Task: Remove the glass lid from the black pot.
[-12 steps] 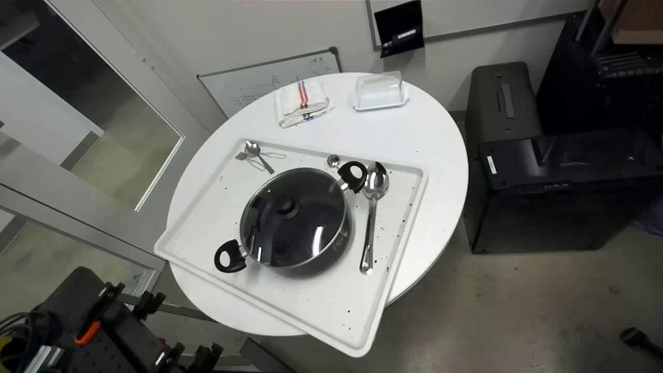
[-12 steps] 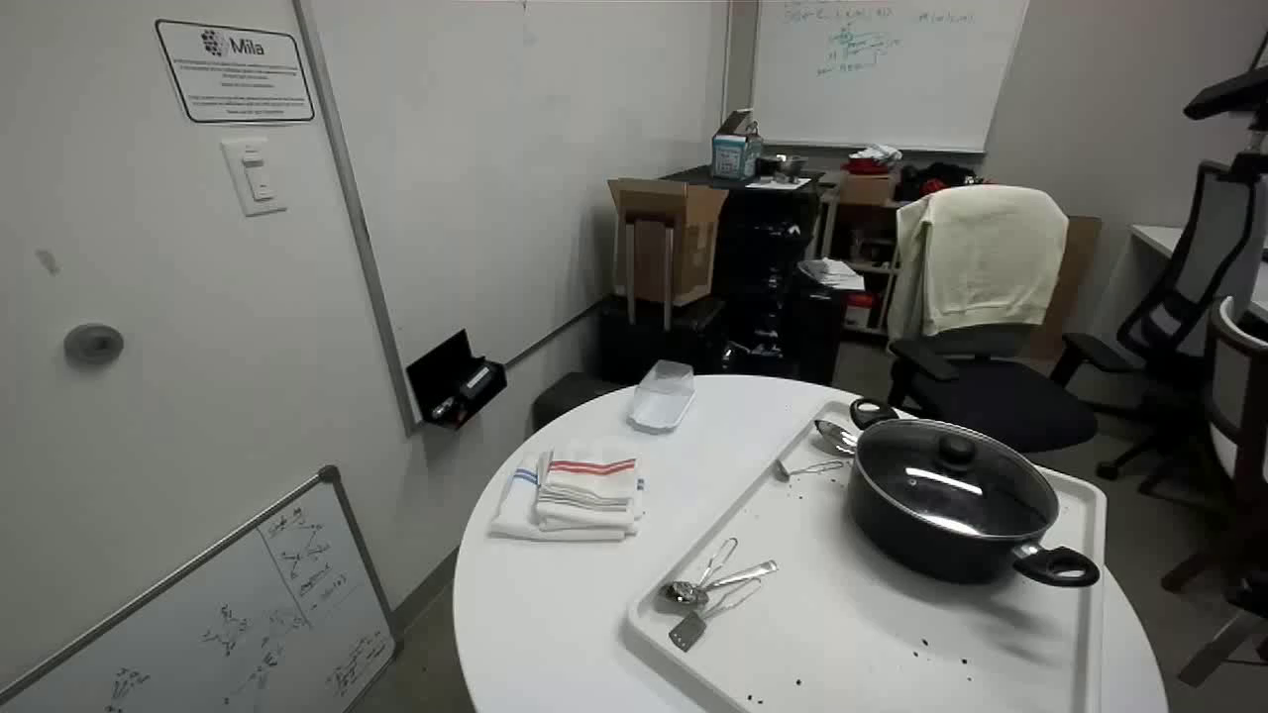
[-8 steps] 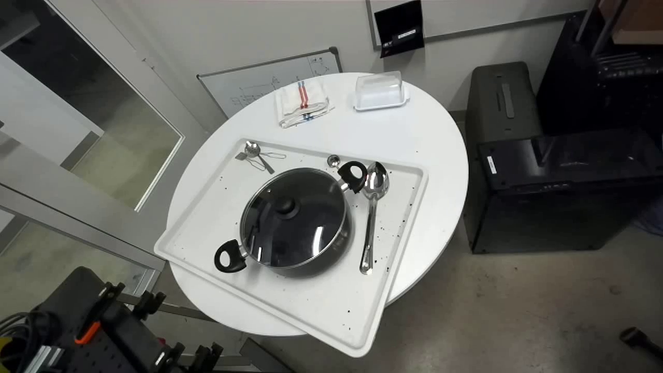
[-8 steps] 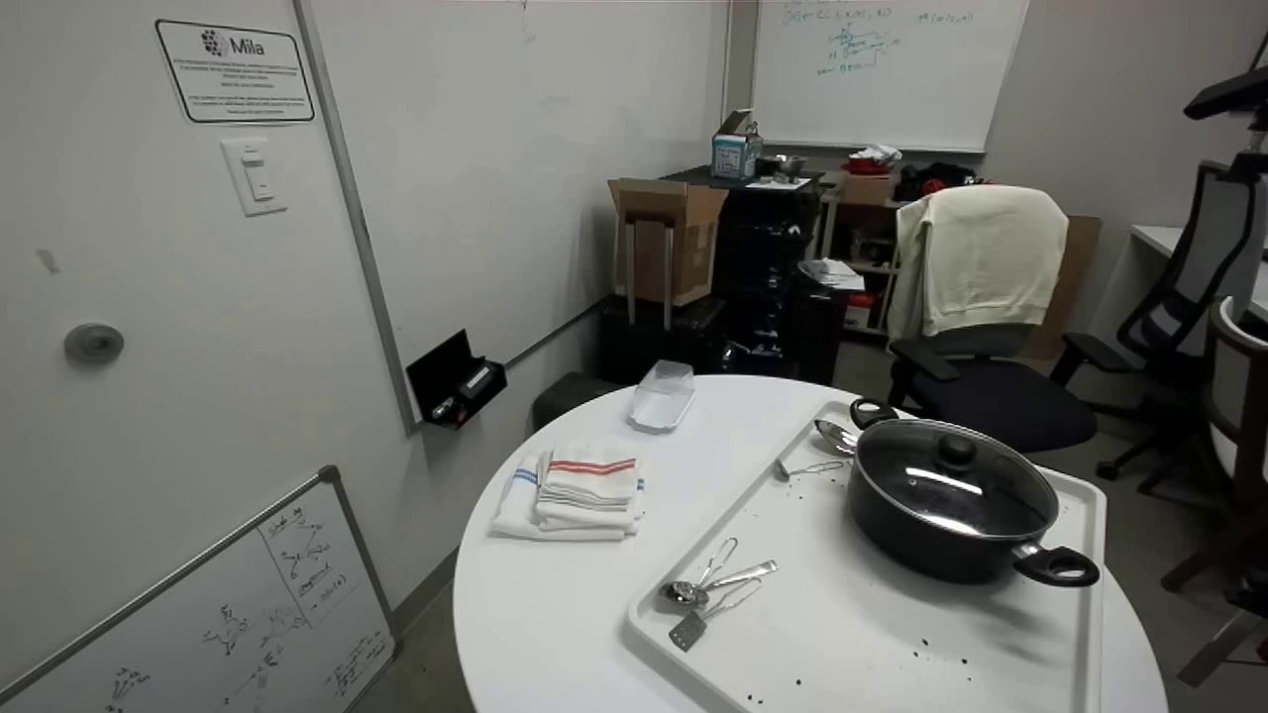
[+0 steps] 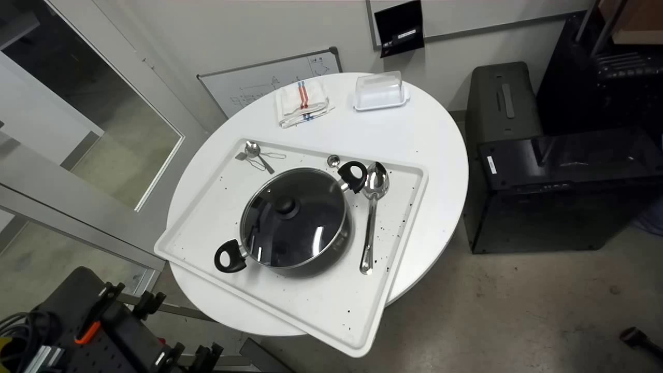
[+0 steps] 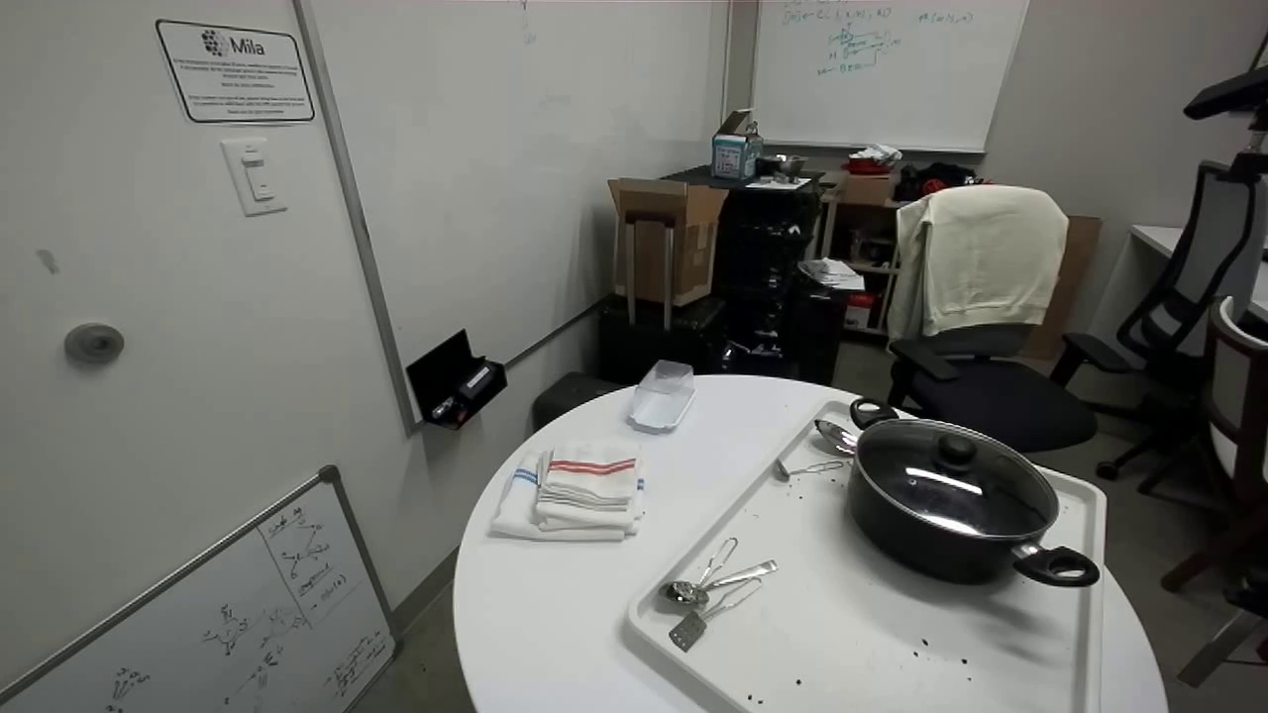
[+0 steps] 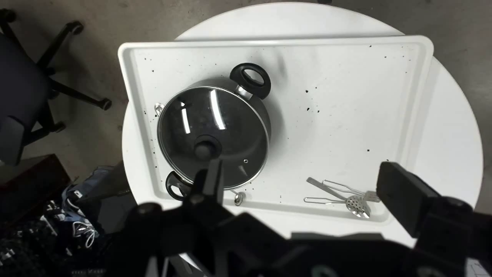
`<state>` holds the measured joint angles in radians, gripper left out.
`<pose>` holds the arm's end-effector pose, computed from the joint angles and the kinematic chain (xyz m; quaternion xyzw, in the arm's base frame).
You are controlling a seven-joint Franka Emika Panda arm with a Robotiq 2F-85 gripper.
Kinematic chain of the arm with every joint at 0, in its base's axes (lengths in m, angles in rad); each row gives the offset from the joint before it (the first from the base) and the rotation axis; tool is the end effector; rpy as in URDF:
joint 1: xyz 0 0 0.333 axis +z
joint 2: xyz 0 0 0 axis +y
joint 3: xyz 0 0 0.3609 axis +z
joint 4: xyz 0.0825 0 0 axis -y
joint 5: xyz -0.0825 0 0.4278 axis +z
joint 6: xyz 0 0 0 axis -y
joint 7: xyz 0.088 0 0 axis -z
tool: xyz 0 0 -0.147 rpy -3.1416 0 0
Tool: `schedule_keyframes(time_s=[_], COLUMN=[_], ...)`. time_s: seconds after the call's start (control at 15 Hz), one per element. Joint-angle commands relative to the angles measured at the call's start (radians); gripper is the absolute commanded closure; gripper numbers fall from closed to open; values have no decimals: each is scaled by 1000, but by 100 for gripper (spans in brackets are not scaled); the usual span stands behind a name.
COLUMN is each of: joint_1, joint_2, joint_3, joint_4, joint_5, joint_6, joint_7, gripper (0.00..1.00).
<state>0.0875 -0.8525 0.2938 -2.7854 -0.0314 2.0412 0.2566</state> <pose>0.3002 0.1033 0.4134 0.9911 0.0248 0.0738 0.1080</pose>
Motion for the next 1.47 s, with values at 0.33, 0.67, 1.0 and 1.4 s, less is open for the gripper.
schedule_keyframes(time_s=[0.33, 0.67, 1.0, 1.4], joint_1=[-45, -102, -128, -152], joint_2=[148, 299, 482, 708], joint_3=[-126, -220, -304, -339], joint_4=[3, 31, 87, 163], joint_5=[-11, -17, -2, -20], joint_6=[120, 204, 297, 437], joint_7=[-48, -121, -214, -241], gripper=[0, 0, 0, 0])
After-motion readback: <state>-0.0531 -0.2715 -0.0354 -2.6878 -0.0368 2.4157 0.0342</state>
